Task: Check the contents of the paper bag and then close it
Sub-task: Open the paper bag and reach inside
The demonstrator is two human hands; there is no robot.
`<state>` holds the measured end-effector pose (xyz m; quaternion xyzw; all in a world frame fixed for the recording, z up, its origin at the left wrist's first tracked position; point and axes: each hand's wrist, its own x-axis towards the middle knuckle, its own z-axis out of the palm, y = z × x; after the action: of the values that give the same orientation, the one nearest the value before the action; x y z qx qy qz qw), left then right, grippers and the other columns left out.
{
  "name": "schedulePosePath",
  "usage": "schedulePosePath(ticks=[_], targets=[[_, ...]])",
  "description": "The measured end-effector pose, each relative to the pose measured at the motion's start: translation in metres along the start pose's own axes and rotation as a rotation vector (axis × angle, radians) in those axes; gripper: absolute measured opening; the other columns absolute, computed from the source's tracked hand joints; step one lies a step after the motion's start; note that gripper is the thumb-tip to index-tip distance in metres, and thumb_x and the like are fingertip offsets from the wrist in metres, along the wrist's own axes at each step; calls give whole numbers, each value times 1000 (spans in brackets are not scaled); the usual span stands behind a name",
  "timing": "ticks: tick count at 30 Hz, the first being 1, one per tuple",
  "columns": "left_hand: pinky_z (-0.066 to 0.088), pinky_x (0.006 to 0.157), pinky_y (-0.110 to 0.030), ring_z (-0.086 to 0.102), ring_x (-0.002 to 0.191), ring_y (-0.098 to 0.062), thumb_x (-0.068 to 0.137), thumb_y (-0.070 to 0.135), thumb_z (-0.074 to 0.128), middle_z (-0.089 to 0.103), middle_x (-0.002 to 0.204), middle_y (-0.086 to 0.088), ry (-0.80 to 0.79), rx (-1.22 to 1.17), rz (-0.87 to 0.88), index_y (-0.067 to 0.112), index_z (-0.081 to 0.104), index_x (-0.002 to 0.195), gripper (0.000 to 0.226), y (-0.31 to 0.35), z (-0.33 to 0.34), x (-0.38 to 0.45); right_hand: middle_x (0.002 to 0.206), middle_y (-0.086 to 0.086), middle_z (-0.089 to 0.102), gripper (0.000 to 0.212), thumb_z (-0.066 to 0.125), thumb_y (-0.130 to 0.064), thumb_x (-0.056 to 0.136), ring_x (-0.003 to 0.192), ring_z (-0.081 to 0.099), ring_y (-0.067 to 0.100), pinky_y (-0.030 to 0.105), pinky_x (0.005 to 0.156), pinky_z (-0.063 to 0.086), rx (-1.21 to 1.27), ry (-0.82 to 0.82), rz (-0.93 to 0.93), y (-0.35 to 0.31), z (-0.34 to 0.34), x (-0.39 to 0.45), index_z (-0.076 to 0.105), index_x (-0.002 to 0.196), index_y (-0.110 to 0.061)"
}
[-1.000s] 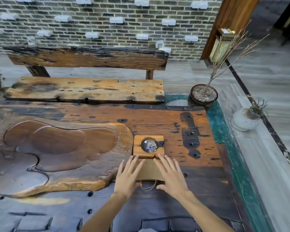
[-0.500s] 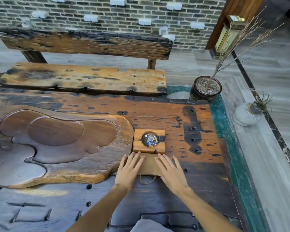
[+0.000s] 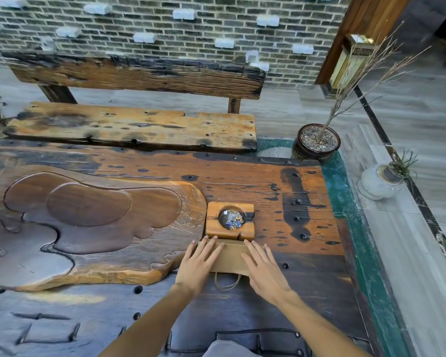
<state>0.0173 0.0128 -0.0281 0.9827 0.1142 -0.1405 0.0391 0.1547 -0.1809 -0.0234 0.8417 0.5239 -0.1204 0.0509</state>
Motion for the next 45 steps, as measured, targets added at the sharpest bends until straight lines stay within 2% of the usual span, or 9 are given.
schedulePosePath(ticks=[5,12,16,19,25,33,38,42,45], targets=[[31,115,-49,34,145,-29,61,39,84,31,159,-6,-23,-7,33,27,21,152,112,-1,-1,-4,166,0,10,48,57,-26,84,153,9,20,42,125,7,132,56,-49,8,0,-6,49,131,-20],[35,113,-48,39,142,-28,65,36,81,35,157,-5,31,-10,68,27,25,150,102,-2,-5,-7,166,-5,11,31,54,-33,84,153,5,16,35,123,17,309,42,-9,8,-9,-14,57,112,-20],[27,119,-47,24,149,-28,79,36,66,21,163,-3,0,-56,118,30,15,151,88,-9,-6,-5,165,-3,17,24,46,-26,95,152,5,9,35,123,20,370,86,-13,8,-9,-16,66,93,-13],[16,123,-43,7,152,-22,84,39,56,6,165,2,-65,-106,177,32,8,152,84,-19,-14,-2,166,-2,10,20,52,-28,95,148,-5,5,36,123,20,344,28,-58,12,-8,-19,64,103,-15],[9,122,-40,4,152,-18,84,56,50,1,166,6,-82,-145,224,34,4,153,86,-28,-22,-1,166,-3,2,64,63,-58,80,153,-1,21,46,125,6,195,-67,-3,2,-13,-23,47,130,-21],[19,122,-38,22,149,-15,90,54,36,25,161,7,-115,-384,139,30,30,149,64,-27,-40,-3,162,-2,24,45,38,-28,96,151,14,19,44,124,12,317,-70,59,-3,-35,-22,40,140,-19],[42,103,-35,53,125,-19,91,63,36,57,139,1,-89,-637,-36,26,48,137,60,-24,-54,-1,124,4,61,27,30,-30,105,118,52,21,34,95,41,482,-31,104,2,-52,-15,49,120,-18],[43,93,-25,58,118,-14,92,56,49,64,126,2,67,-925,-166,23,53,130,51,-13,-61,-7,87,1,62,25,32,-34,106,82,58,18,29,66,42,625,-26,134,5,-65,-11,50,98,-18],[43,103,-31,55,121,-14,81,61,62,59,133,3,101,-1154,-309,24,41,141,73,-5,-61,-15,90,2,63,29,33,-35,106,85,60,19,31,71,46,671,-28,158,7,-68,-8,52,99,-14]])
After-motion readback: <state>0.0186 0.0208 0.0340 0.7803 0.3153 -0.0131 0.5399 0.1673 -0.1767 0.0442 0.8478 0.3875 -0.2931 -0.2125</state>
